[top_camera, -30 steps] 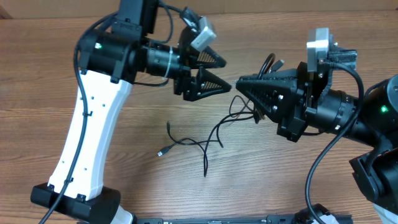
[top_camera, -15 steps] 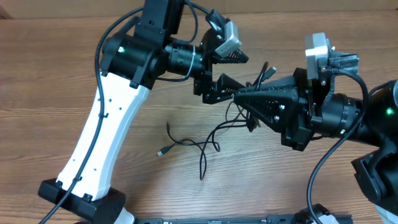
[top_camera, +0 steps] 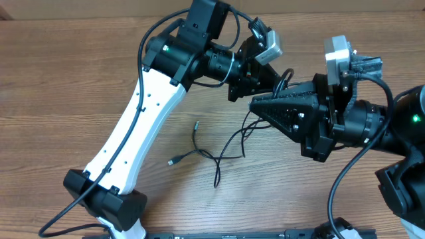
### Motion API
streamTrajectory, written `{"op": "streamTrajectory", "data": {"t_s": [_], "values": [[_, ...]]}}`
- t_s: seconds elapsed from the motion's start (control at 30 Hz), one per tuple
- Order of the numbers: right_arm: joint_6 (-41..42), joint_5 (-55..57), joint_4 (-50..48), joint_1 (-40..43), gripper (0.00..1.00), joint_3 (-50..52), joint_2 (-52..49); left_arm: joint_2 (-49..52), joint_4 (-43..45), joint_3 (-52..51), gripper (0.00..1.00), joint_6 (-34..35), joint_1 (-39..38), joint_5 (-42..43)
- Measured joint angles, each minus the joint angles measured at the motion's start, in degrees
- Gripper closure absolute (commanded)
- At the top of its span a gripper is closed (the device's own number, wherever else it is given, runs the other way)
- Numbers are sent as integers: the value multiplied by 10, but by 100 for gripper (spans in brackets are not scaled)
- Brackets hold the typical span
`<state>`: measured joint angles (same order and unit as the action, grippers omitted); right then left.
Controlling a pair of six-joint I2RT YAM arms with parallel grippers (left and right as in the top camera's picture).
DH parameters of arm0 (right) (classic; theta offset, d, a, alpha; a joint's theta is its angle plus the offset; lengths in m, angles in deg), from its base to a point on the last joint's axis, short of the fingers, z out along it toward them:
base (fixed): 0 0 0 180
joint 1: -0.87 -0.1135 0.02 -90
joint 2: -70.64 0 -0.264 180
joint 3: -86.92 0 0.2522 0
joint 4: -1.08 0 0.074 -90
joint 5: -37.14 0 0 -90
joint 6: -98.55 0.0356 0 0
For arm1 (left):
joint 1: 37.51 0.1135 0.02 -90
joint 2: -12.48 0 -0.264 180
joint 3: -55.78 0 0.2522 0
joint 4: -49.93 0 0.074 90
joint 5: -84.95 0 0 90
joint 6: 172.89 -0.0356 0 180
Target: Untangle cables
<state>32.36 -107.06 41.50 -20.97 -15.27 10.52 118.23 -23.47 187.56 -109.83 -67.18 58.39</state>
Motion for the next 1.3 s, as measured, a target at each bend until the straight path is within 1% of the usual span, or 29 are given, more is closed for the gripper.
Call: {"op": "streamTrajectory", "data": {"t_s": [0.1, 0.23, 0.33, 0.43, 0.57, 0.7, 0.8, 0.9, 1.0, 1.07, 1.23, 1.3], "values": [[0, 0, 1, 0, 96, 0, 0, 2, 1, 0, 96, 11, 0, 0], [1, -1, 13, 5, 96, 0, 0, 2, -15, 0, 96, 59, 16, -2], [2, -5, 30, 27, 96, -1, 0, -2, -62, 0, 96, 85, 61, -7], [1, -5, 43, 55, 96, -2, 0, -19, -122, 0, 96, 100, 133, -26], [1, -5, 44, 82, 96, -2, 0, -69, -180, 0, 96, 103, 226, -55], [-6, -4, 49, 99, 96, -2, 0, -125, -211, 0, 96, 103, 280, -74], [-26, 24, 92, 116, 96, -6, 0, -160, -235, 0, 96, 103, 313, -88], [-40, 98, 156, 143, 96, -9, -5, -184, -266, 0, 96, 103, 348, -107], [-47, 156, 198, 190, 96, -9, -24, -203, -297, 0, 96, 104, 390, -129], [-49, 177, 212, 241, 96, -9, -47, -219, -316, 0, 96, 105, 432, -144], [-54, 170, 223, 405, 96, -9, -103, -256, -348, 0, 96, 105, 541, -167], [-55, 153, 226, 467, 96, -9, -122, -269, -354, 0, 96, 105, 573, -168]]}}
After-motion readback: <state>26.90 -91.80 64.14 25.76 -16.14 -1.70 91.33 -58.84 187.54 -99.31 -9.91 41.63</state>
